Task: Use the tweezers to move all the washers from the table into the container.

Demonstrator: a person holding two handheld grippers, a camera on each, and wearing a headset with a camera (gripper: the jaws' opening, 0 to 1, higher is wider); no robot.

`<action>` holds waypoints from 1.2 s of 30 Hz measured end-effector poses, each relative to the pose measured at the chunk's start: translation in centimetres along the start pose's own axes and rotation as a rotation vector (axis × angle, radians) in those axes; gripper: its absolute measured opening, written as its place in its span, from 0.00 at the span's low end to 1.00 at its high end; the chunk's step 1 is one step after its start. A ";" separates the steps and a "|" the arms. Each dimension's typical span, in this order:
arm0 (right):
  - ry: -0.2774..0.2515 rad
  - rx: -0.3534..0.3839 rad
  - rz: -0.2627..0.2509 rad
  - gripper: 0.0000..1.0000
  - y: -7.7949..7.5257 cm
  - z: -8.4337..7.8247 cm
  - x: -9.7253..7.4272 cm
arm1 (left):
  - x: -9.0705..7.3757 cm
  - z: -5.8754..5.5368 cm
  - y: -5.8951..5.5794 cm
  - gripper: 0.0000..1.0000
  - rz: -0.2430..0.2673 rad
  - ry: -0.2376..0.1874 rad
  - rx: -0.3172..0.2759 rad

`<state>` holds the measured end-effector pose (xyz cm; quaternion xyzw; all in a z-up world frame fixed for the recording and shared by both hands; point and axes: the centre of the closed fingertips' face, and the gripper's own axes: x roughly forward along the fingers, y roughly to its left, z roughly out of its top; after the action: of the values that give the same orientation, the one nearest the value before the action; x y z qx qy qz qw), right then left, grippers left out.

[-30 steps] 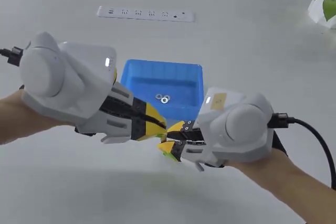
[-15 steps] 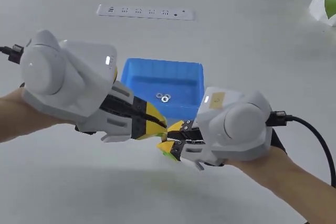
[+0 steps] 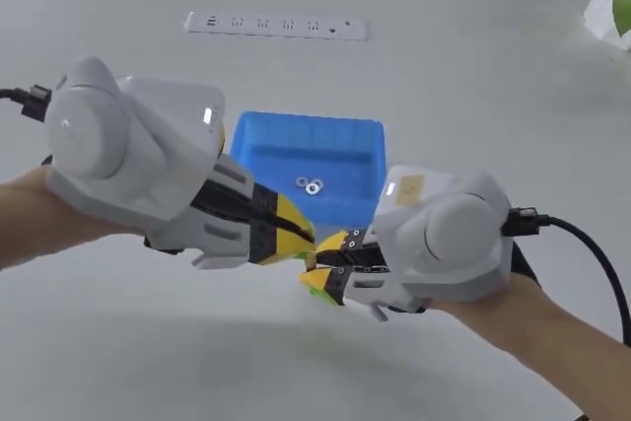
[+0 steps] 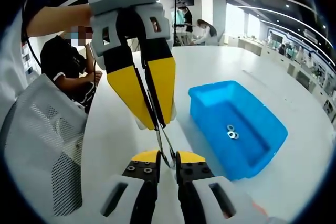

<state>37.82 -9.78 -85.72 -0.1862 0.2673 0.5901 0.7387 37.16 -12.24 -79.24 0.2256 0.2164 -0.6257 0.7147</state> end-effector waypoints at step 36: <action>-0.090 -0.120 -0.036 0.11 -1.2 6.3 -2.9 | -4.5 4.7 1.9 0.06 0.091 -0.005 0.139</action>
<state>39.60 -8.59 -79.06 -0.2083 0.1943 0.5994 0.7480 38.59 -11.22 -72.73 0.2827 0.1603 -0.6066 0.7255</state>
